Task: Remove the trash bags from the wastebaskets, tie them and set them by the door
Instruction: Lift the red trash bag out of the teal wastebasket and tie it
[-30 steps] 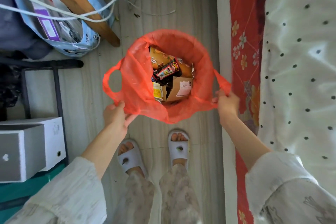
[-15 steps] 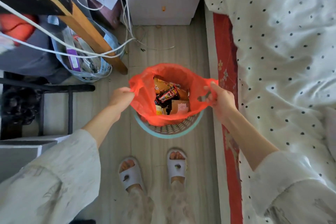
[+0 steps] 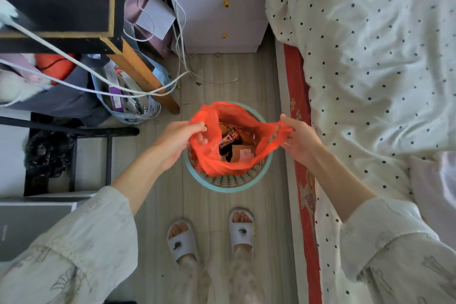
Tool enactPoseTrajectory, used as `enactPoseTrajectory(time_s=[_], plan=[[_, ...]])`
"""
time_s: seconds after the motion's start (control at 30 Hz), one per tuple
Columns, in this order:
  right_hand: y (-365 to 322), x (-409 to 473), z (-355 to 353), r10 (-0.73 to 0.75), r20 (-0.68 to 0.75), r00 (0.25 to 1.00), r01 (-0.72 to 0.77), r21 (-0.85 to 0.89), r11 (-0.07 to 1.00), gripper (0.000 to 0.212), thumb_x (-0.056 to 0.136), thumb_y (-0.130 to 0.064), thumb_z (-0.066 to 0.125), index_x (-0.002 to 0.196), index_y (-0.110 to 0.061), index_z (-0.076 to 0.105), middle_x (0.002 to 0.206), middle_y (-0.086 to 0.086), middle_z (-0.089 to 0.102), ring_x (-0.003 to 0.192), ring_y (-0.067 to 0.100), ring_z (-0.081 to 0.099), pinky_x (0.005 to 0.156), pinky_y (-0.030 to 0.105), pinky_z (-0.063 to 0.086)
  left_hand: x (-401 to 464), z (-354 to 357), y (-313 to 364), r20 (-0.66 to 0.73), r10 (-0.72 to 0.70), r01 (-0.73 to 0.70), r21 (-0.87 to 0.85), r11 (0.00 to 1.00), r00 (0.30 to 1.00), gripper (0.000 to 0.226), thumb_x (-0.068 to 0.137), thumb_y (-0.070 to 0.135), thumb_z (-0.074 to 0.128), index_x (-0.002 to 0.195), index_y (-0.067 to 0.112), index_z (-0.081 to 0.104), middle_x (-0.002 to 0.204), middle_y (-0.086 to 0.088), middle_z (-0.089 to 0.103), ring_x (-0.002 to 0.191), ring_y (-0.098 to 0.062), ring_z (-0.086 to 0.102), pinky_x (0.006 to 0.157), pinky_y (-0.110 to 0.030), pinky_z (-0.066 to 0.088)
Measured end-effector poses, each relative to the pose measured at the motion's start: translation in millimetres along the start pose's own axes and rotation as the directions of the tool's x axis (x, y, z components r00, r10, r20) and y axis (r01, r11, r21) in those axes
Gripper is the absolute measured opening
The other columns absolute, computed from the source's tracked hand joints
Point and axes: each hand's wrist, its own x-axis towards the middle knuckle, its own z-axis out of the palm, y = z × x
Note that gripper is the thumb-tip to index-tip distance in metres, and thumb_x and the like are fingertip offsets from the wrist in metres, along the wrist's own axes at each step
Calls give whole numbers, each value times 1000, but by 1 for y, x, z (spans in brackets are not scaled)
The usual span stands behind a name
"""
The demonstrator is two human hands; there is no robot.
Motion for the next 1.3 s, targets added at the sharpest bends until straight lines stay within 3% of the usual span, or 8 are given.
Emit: enactPoseTrajectory(time_s=[0.1,0.2,0.6,0.83,0.93,1.03,1.17,1.3], plan=[[-12,-14,2,-50,-112,992,33,-149,988,15,84,-13,62,70,-6,61,59,4,60,55,16,55,59,24,46,-22,7,25,-18,103,-103,0,995,995,14,88,15,54,81,7,63,81,-9,63,91,-22,59,99,-36,42],[-26,-28,10,-173,-160,972,121,-289,950,19,77,2,60,62,-10,61,53,2,58,56,17,51,57,23,44,-44,14,38,-49,139,-137,43,990,989,14,88,16,53,78,12,62,82,-9,64,92,-22,62,100,-40,45],[-72,-123,33,-404,97,910,411,-347,843,15,71,-2,52,66,-12,63,71,6,60,69,19,54,63,30,44,-154,1,94,-206,357,-357,36,933,911,17,89,17,53,76,14,63,74,-3,65,85,-21,63,100,-46,46],[-90,-190,40,-443,205,873,487,-298,821,22,76,-3,62,96,-12,66,91,9,64,77,20,60,73,32,52,-219,-2,112,-255,436,-420,118,900,863,17,89,21,52,76,18,64,76,-1,65,89,-20,63,98,-50,46],[-86,-228,39,-481,270,834,549,-324,771,46,71,-4,64,115,-19,60,96,9,64,90,28,64,87,45,52,-256,-9,112,-273,524,-492,179,852,807,13,88,21,53,81,19,64,78,-1,65,86,-20,63,96,-47,48],[-72,-268,36,-506,361,784,616,-352,704,68,77,3,61,137,-22,43,100,5,62,89,21,62,85,36,51,-295,-17,106,-299,634,-568,285,772,713,9,89,17,53,87,16,63,79,8,57,81,-13,59,84,-32,49],[-36,-318,36,-524,399,753,644,-279,713,75,66,-3,63,137,-22,43,99,4,64,92,24,61,86,36,49,-338,-31,80,-267,725,-599,422,681,635,18,88,19,54,98,10,66,94,-3,52,87,-15,57,81,-21,41],[14,-362,34,-556,356,751,654,-279,703,61,66,-13,59,127,-18,55,99,0,65,84,17,57,75,31,46,-374,-38,39,-208,815,-650,511,562,540,21,84,18,57,76,0,65,72,-3,47,69,-3,48,73,-15,36]])
